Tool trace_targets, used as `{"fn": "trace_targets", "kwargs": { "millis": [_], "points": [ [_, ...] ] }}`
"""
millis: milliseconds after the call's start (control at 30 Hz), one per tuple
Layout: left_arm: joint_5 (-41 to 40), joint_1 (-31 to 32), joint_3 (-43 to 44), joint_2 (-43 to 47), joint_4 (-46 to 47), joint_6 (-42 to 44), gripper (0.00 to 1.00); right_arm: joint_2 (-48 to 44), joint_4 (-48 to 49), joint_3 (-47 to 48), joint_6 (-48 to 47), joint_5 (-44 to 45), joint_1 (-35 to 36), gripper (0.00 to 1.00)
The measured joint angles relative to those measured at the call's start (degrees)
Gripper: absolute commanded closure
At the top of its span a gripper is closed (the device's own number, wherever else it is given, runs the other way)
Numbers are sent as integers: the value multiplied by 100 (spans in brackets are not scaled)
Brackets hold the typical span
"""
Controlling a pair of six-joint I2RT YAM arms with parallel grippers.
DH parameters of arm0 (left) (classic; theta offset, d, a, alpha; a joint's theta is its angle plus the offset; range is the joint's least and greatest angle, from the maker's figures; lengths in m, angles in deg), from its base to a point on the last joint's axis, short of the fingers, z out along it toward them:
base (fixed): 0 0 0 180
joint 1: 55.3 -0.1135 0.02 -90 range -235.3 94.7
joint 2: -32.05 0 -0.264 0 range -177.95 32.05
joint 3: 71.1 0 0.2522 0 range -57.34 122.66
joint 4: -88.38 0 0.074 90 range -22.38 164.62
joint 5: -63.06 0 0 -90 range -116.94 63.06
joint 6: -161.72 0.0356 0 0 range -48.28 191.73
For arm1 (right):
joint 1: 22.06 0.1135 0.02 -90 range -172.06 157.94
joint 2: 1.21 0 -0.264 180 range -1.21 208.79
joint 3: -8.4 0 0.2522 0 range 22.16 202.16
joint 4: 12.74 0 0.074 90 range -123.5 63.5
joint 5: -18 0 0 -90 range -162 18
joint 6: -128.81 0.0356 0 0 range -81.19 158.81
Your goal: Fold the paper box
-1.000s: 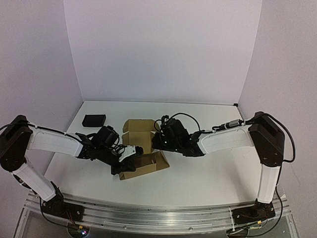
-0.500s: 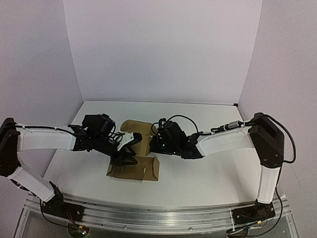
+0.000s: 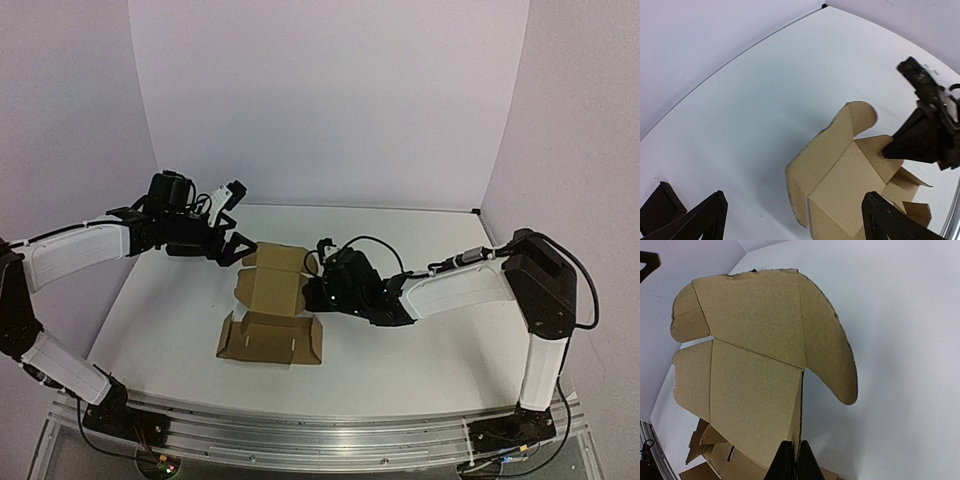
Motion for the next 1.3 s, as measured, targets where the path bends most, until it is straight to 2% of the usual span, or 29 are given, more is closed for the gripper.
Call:
{"fn": "trace_targets", "kwargs": {
  "millis": [133,233,367,600,633,700,800,900,1033,1167,1267,1300],
  "points": [
    [-23,-83,257,-502,-155,315,6,-51,290,-142,-384,-44,0,94],
    [22,-72,296,-725,-284,591,14,-93,553,-294,-734,-117,0,94],
    [142,-67,511,-941,-509,898,33,-106,721,-336,-1079,-186,3,93],
    [595,-67,639,-982,-758,1141,77,-109,802,-354,-1314,-397,2,92],
    [663,-67,648,-982,-816,1163,83,-111,810,-370,-1321,-405,3,90],
    [804,-66,656,-982,-938,1240,97,-114,821,-415,-1333,-411,2,79],
    [913,-65,661,-981,-1104,1300,100,-117,761,-467,-1332,-392,3,62],
    [884,-63,661,-975,-1195,1281,100,-166,397,-457,-1273,-350,4,55],
    [645,-58,660,-874,-1165,1110,100,-337,-799,-99,-987,-446,2,58],
    [442,-58,592,-651,-1119,831,100,-820,-1556,24,-482,-735,56,67],
    [357,-56,430,-404,-990,675,100,-1139,-1878,59,-143,-903,214,67],
    [333,-56,336,-293,-932,638,100,-1176,-1991,98,-23,-923,279,63]
  ]
}}
